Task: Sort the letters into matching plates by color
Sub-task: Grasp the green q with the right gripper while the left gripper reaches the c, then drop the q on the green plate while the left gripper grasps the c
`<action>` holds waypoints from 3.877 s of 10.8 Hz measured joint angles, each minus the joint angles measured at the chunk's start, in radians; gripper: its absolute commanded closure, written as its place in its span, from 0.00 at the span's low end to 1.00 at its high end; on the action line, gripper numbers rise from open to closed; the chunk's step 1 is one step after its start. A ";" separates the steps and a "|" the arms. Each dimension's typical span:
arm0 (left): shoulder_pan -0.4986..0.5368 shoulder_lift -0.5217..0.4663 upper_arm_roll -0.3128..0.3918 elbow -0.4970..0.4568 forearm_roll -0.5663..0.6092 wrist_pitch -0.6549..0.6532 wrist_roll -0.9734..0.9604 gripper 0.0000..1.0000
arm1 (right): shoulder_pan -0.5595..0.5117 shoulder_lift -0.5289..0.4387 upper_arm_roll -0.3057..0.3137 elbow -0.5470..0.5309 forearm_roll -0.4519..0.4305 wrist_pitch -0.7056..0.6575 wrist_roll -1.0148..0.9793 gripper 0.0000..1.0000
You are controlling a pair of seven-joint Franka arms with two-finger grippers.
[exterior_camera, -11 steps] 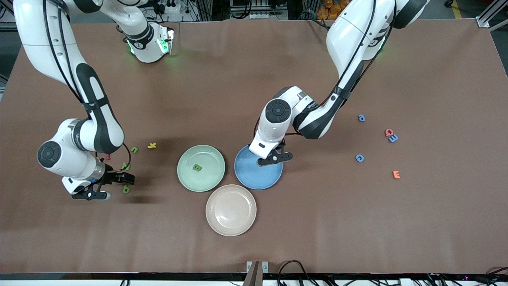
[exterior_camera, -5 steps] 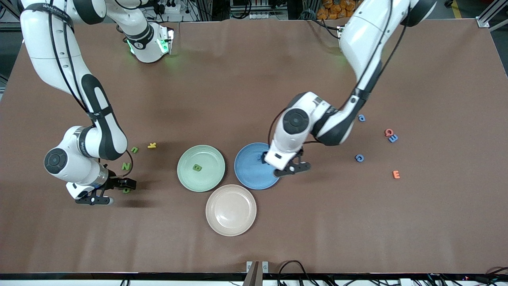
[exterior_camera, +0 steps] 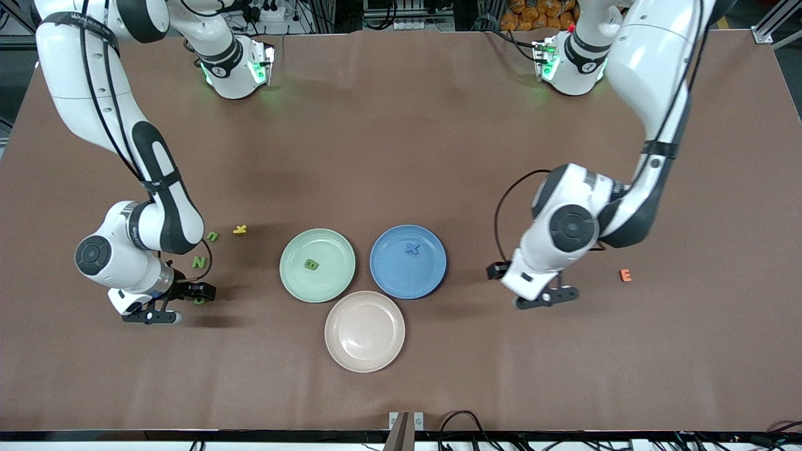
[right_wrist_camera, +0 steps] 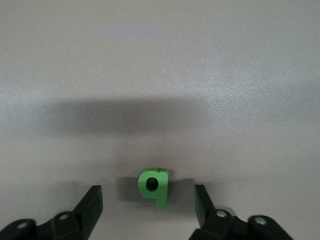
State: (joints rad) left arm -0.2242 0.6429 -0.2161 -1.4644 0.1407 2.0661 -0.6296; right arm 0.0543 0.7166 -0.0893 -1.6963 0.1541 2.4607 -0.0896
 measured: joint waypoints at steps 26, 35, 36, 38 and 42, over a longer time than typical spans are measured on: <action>0.181 -0.078 0.059 -0.508 -0.048 0.360 -0.424 0.00 | 0.158 -0.061 0.058 0.026 -0.001 -0.159 0.402 0.86; 0.202 -0.112 0.084 -0.615 -0.010 0.541 -0.459 0.00 | 0.276 -0.064 0.176 0.028 0.000 -0.158 0.648 0.00; 0.201 -0.116 0.083 -0.616 -0.010 0.548 -0.467 0.00 | 0.274 -0.064 0.174 0.028 -0.001 -0.158 0.647 0.00; 0.201 -0.127 0.083 -0.616 -0.010 0.550 -0.471 0.00 | 0.261 -0.079 0.168 0.029 -0.007 -0.177 0.580 0.00; 0.198 -0.131 0.078 -0.632 -0.010 0.567 -0.472 0.00 | 0.147 -0.141 0.160 0.030 -0.089 -0.249 0.456 0.00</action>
State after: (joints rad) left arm -0.0259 0.5120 -0.1377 -2.0964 0.1304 2.6334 -1.1015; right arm 0.2015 0.5757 0.0712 -1.6666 0.0653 2.2116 0.3660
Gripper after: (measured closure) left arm 0.000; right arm 0.000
